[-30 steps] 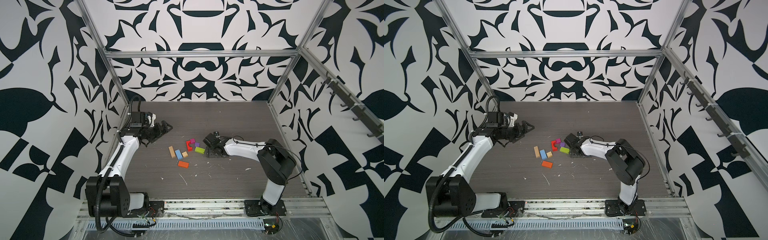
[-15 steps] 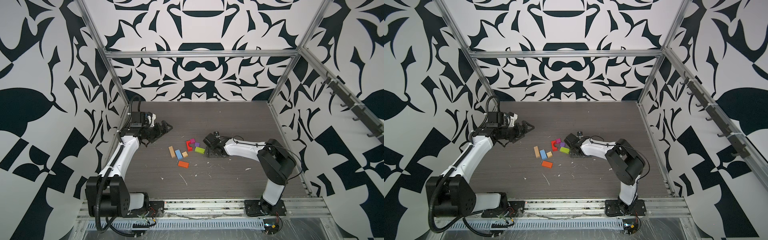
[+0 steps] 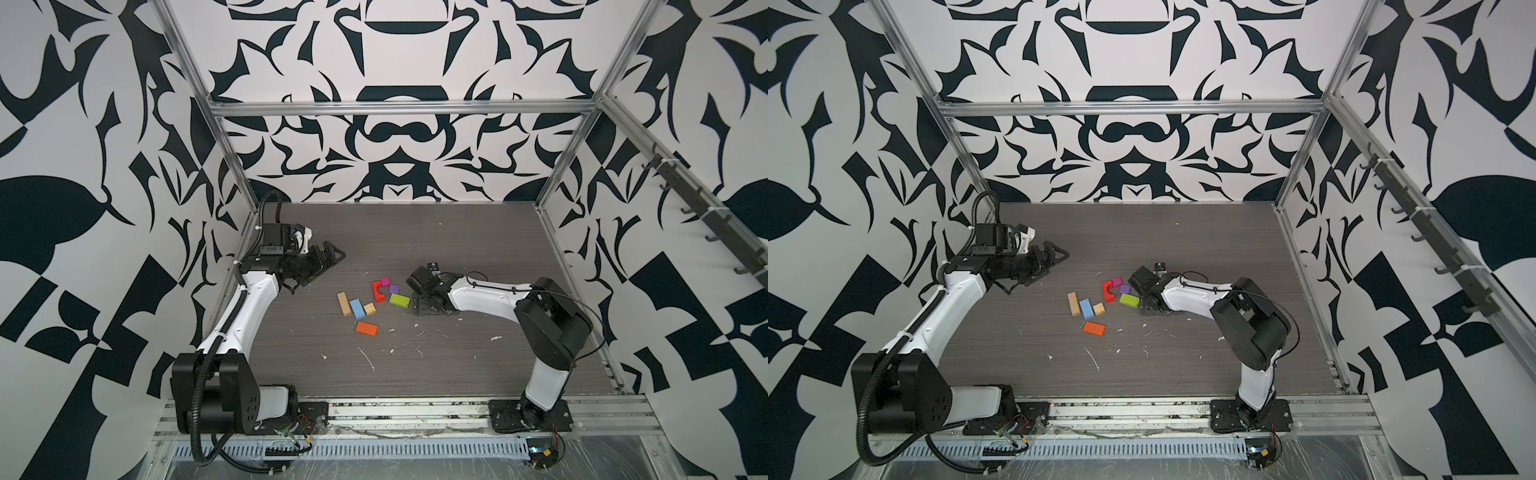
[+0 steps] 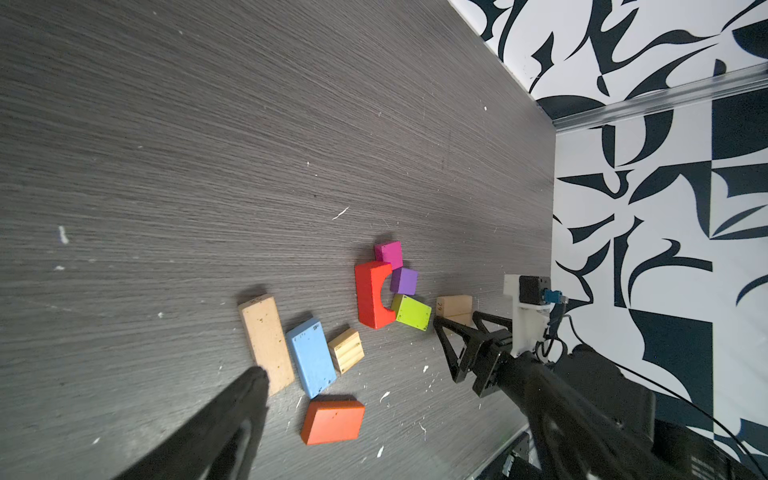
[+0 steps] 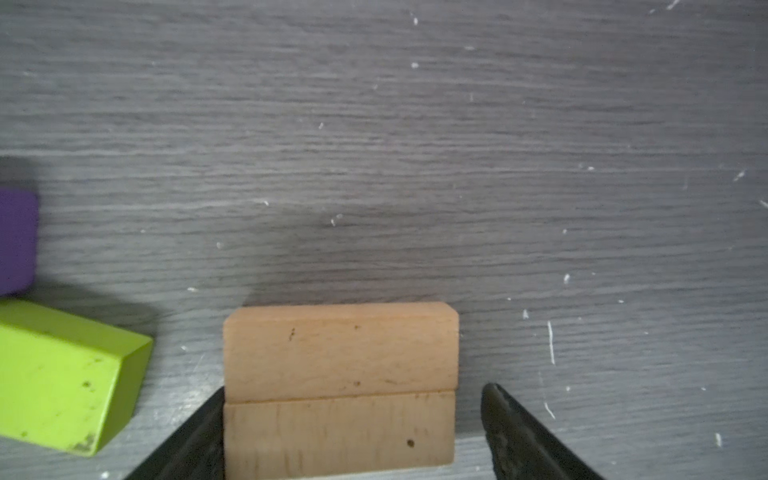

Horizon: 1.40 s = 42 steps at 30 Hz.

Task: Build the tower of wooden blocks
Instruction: 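Raise the right gripper off the two bars while the left arm swings toward the pile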

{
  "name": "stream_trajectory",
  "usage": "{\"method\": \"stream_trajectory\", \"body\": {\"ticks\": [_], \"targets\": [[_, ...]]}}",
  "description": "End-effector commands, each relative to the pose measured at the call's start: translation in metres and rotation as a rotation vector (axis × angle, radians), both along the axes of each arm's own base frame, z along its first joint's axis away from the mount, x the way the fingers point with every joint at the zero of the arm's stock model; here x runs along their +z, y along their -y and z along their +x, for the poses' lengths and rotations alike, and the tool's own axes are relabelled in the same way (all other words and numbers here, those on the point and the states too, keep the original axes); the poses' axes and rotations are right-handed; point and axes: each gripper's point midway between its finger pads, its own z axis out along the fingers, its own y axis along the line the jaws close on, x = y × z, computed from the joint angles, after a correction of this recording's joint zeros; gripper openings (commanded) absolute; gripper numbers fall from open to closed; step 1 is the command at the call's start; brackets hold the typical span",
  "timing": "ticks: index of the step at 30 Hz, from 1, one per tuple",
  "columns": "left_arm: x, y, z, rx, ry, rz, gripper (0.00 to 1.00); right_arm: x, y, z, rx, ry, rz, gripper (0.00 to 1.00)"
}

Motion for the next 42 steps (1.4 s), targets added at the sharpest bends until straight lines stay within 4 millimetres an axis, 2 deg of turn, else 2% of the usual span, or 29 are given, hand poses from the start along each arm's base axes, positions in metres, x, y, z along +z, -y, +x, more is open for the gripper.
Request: {"method": "stream_trajectory", "body": {"ticks": [1, 7, 11, 18, 25, 29, 35, 40, 42], "targets": [[-0.004, -0.002, -0.004, 0.002, -0.012, 0.001, 0.99, -0.005, 0.011, -0.010, 0.037, -0.039, -0.047, 0.92], [-0.005, -0.002, -0.003, 0.001, -0.014, 0.002, 0.99, 0.016, -0.004, -0.006, 0.111, 0.023, 0.004, 0.99], [-0.005, -0.002, -0.004, 0.001, -0.013, 0.004, 0.99, 0.034, -0.014, -0.008, 0.171, 0.069, 0.027, 1.00], [-0.004, -0.002, -0.003, 0.003, -0.010, 0.006, 0.99, 0.068, -0.043, -0.013, 0.295, 0.150, 0.107, 1.00], [-0.005, -0.004, -0.003, 0.007, -0.011, 0.013, 0.99, 0.084, -0.038, -0.013, 0.285, 0.173, 0.096, 1.00], [-0.009, -0.003, -0.002, 0.005, -0.027, 0.012, 0.98, 0.091, -0.044, -0.017, 0.307, 0.156, 0.119, 0.98], [-0.022, -0.003, -0.005, 0.010, -0.084, 0.024, 0.93, 0.106, -0.061, -0.015, 0.341, 0.159, 0.179, 0.95], [-0.037, -0.003, -0.011, 0.059, -0.165, 0.123, 0.92, 0.119, -0.065, -0.013, 0.359, 0.170, 0.171, 0.95], [-0.042, -0.008, -0.013, 0.110, -0.210, 0.160, 0.88, 0.124, -0.066, -0.013, 0.366, 0.179, 0.179, 0.95]]}}
